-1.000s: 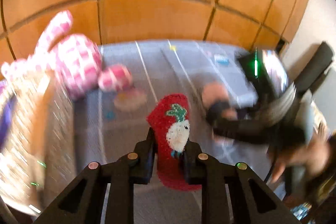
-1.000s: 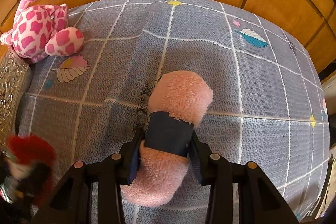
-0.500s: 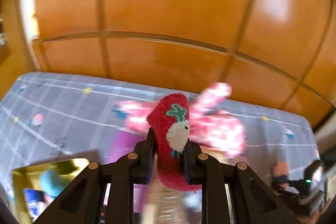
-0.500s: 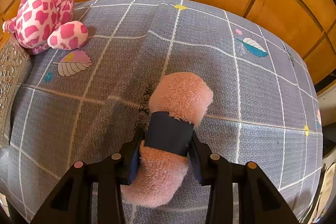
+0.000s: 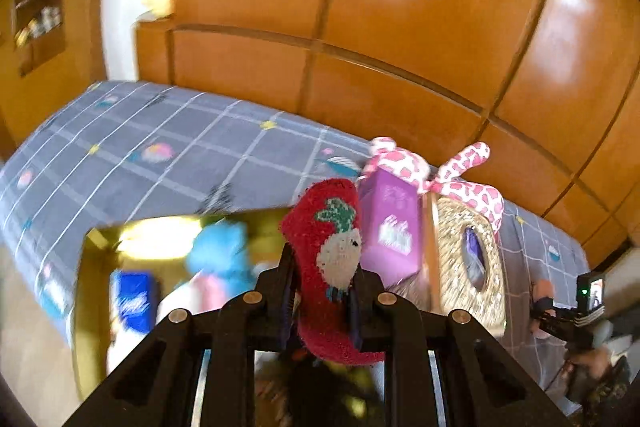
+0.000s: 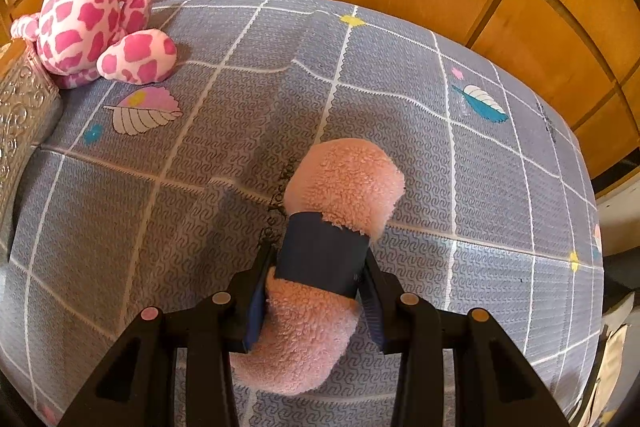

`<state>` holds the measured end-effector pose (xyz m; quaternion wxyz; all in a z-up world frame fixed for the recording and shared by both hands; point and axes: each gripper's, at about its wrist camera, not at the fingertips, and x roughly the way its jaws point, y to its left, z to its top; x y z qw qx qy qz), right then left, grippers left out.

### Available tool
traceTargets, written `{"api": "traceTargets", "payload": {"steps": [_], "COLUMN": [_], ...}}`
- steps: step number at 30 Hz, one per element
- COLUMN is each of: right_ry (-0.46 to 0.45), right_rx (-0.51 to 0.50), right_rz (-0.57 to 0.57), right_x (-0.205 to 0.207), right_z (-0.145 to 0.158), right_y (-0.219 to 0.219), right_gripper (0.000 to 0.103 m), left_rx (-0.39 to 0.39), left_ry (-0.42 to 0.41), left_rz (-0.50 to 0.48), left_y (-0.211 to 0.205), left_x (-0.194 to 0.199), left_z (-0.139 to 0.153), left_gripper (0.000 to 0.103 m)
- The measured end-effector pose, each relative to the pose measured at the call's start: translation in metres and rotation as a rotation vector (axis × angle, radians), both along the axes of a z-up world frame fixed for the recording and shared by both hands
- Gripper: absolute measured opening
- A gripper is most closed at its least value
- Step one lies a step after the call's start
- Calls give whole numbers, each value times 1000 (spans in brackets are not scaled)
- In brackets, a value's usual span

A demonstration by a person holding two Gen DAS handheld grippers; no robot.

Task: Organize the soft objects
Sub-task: 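Carry the red sock into the gold tray and open the left tool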

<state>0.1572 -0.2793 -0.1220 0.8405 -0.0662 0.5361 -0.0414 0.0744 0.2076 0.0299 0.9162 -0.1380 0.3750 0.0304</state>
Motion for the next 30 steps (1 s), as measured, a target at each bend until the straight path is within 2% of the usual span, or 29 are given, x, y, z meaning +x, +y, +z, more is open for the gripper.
{"api": "traceTargets", "payload": {"steps": [3, 7, 10, 12, 16, 21, 24, 26, 30], "right_ry": [-4, -13, -27, -34, -38, -40, -40, -41, -41], "right_rx": [-13, -34, -76, -95, -100, -98, -96, -96, -96], "right_rz": [8, 22, 45, 53, 54, 49, 48, 45, 45], "right_x": [-5, -10, -15, -19, -23, -24, -21, -21, -19], "right_z": [2, 4, 4, 4, 6, 7, 6, 5, 5], "right_y": [4, 8, 16, 19, 21, 19, 16, 15, 14], "right_gripper": [41, 40, 40, 40, 40, 40, 40, 40, 40], "left_rx": [-23, -40, -28, -49, -80, -47, -33, 14, 28], "left_ry": [2, 45, 75, 100, 117, 106, 120, 141, 134], "left_rz": [82, 199, 280, 321, 338, 282, 256, 279, 293], "left_y": [33, 74, 99, 114, 130, 127, 124, 122, 121], "left_x": [-36, -80, -103, -111, -106, -70, -48, -39, -42], "left_z": [-7, -27, -44, -57, -71, -71, -78, -83, -86], "left_gripper": [22, 22, 22, 22, 22, 23, 36, 61, 63]}}
